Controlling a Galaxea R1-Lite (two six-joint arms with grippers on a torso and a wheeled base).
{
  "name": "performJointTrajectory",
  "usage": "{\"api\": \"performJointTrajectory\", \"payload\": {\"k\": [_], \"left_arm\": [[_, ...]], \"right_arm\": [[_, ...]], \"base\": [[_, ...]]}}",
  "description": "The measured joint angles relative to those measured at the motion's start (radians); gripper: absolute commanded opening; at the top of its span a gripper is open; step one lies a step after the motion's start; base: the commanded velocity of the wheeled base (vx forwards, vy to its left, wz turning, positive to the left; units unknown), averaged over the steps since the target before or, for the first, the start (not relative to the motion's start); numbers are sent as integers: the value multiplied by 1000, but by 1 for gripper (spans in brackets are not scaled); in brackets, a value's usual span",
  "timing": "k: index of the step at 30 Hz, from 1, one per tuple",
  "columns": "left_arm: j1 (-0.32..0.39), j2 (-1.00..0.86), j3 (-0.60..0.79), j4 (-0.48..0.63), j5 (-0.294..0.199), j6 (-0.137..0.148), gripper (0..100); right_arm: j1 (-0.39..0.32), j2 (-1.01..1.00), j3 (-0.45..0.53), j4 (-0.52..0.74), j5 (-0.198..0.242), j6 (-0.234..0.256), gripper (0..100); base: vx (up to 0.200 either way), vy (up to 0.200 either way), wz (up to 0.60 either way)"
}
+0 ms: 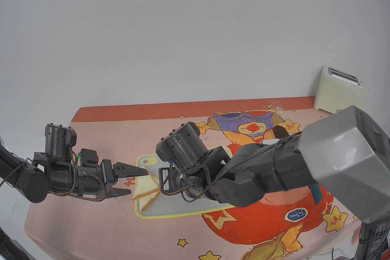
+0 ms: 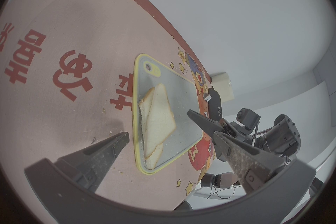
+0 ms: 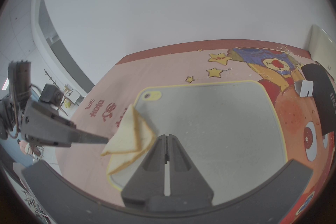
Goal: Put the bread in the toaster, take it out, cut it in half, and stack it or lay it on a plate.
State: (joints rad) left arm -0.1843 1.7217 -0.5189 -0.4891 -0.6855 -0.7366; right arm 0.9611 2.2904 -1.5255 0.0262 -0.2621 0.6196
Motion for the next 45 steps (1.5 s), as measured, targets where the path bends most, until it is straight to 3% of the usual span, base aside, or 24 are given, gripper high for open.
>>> {"api": "performJointTrajectory", "payload": {"k": [33,45], "left_arm": [[-5,12,2,1,0,1,100],[-7,13,3,1,-2,1,100]], "right_arm": [[87,41,-107,14,1,9,0],[47,40,-99,61,-10,13,0]], "base": [[0,0,0],[0,0,0]]}}
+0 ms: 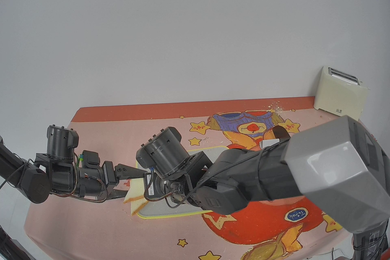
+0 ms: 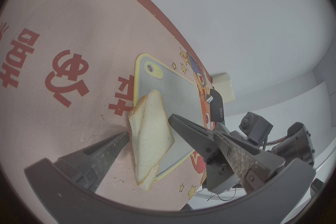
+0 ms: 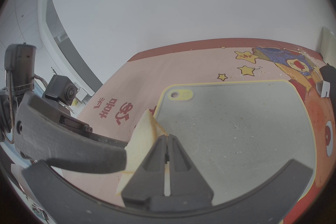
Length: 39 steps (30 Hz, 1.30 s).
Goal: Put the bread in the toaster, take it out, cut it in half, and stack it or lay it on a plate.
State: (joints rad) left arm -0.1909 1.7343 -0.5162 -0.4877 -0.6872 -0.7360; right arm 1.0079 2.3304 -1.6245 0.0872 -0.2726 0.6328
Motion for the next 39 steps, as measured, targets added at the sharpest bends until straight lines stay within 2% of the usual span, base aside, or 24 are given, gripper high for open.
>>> {"api": "performJointTrajectory", "payload": {"k": [5,18,32,39], "left_arm": [[-4,0,1,0,0,0,100],[-13,0,7,-3,-2,0,100],[-13,3,7,-3,-2,2,100],[-12,5,7,-4,-1,3,100]], "right_arm": [[-9,1,5,1,-1,2,0],[21,7,34,-4,-2,28,0],[55,28,-6,0,-1,31,0],[50,28,0,0,0,55,0]], "base": [[0,0,0],[0,0,0],[0,0,0],[0,0,0]]}}
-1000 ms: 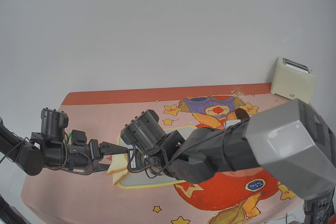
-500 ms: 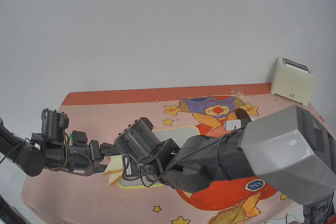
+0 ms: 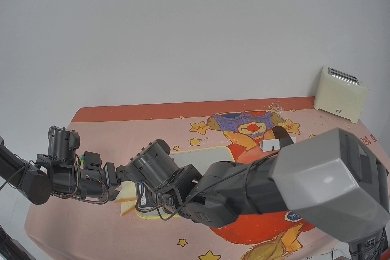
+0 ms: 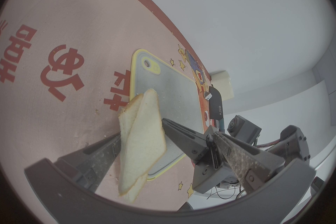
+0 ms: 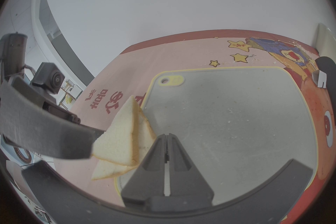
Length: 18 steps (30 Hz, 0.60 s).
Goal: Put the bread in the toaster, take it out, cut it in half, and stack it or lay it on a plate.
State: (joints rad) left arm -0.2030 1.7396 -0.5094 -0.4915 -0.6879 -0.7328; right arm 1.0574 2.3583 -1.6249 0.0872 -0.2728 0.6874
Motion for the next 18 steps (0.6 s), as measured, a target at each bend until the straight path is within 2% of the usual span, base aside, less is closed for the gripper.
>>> {"api": "performJointTrajectory", "payload": {"k": [13,18], "left_arm": [[1,1,1,0,0,0,100],[0,1,1,0,1,0,100]], "right_arm": [[-35,-87,131,24,0,2,0],[-70,-163,239,26,1,0,0]], "base": [[0,0,0],[0,0,0]]}}
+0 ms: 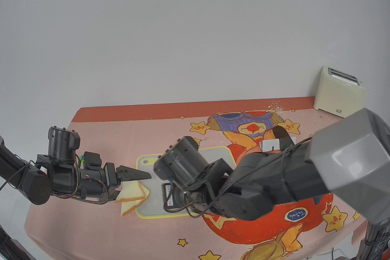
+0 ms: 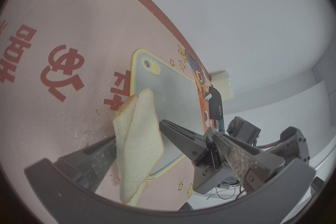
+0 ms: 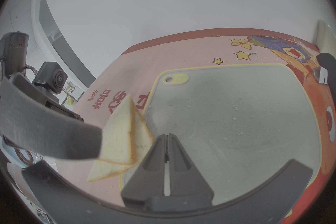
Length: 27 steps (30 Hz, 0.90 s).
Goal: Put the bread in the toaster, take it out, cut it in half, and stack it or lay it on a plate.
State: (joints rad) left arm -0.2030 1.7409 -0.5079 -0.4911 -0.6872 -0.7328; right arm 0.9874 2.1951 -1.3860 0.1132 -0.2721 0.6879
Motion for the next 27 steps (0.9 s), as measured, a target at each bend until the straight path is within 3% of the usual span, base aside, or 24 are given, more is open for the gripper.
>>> {"api": "performJointTrajectory", "payload": {"k": [3,4,11,19,24,27], "left_arm": [[0,0,0,0,0,0,100],[0,0,0,0,0,0,0],[0,4,2,7,3,-2,0],[-1,24,0,4,2,-2,0],[2,29,0,3,2,-2,0],[4,26,0,3,2,-2,0]], "right_arm": [[-30,-73,67,0,2,0,0],[-34,-89,77,-2,3,1,0],[-81,-298,196,-8,21,2,0],[-133,-514,402,-7,47,-3,0],[-218,-666,502,-5,71,-13,0],[-280,-750,536,-3,111,-30,0]], "base": [[0,0,0],[0,0,0],[0,0,0],[0,0,0],[0,0,0],[0,0,0]]}}
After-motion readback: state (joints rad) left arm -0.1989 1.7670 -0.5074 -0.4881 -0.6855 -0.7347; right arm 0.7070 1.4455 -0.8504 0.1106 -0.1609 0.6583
